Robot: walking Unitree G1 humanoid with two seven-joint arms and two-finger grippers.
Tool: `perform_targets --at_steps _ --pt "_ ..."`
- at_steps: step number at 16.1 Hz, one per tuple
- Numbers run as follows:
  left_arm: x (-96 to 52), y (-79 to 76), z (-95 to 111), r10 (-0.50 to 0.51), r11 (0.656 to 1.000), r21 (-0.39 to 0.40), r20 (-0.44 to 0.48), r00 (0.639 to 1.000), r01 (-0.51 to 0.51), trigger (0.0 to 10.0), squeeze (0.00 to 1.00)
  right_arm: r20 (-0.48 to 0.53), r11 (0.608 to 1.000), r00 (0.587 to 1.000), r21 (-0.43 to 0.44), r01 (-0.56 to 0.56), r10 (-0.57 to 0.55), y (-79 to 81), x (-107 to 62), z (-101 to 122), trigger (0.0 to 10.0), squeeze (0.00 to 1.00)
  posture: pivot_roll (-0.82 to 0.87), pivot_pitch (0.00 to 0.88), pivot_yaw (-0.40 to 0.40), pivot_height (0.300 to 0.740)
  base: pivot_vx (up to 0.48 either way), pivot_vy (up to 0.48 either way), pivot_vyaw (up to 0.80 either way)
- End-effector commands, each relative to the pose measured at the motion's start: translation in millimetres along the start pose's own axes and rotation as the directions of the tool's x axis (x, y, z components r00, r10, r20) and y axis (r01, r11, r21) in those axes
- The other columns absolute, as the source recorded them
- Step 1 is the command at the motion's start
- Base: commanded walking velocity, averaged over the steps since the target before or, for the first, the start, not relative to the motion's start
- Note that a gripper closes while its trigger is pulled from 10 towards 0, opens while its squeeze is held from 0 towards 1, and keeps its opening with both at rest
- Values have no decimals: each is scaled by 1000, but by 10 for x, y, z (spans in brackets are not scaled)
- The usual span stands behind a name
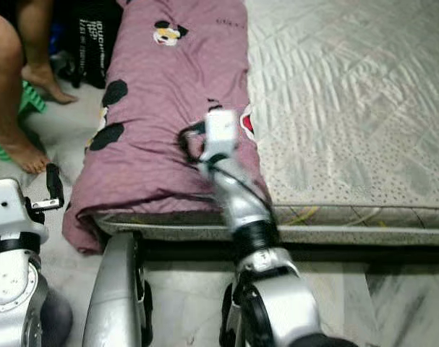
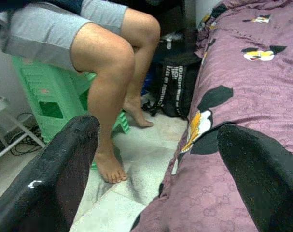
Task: Clean up the room
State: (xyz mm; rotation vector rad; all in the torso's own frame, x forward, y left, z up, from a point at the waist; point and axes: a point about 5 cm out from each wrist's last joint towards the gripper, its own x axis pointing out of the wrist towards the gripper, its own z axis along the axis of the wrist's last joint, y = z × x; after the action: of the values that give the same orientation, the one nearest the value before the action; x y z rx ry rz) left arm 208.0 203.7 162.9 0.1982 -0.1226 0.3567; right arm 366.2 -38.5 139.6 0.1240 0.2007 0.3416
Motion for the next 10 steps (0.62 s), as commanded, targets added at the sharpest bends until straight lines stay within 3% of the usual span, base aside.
perform_targets --at_steps 1,2,4,6,10 --pt "-11 21 22 -8 1000 15 4 1000 8 10000 0 -37 999 999 46 -8 10 169 56 -78 10000 0 200 161 -33 554 0 0 0" --pt "-4 25 25 -9 1000 19 5 1000 9 10000 0 -80 998 997 67 6 -1 204 72 -162 10000 0 207 167 -34 554 0 0 0" --pt "5 30 27 -8 1000 26 6 1000 8 10000 0 -145 991 987 103 88 -73 124 77 -293 10000 0 217 174 -34 554 0 0 0" --pt "4 28 27 -13 999 30 2 1000 13 10000 0 -219 975 963 121 188 -158 -94 44 -412 10000 0 215 181 -28 554 0 0 0" --pt "1 15 2 -29 999 32 -11 1000 30 10000 0 -267 943 923 105 315 -278 -558 -77 -507 10000 0 195 189 -11 554 0 0 0"
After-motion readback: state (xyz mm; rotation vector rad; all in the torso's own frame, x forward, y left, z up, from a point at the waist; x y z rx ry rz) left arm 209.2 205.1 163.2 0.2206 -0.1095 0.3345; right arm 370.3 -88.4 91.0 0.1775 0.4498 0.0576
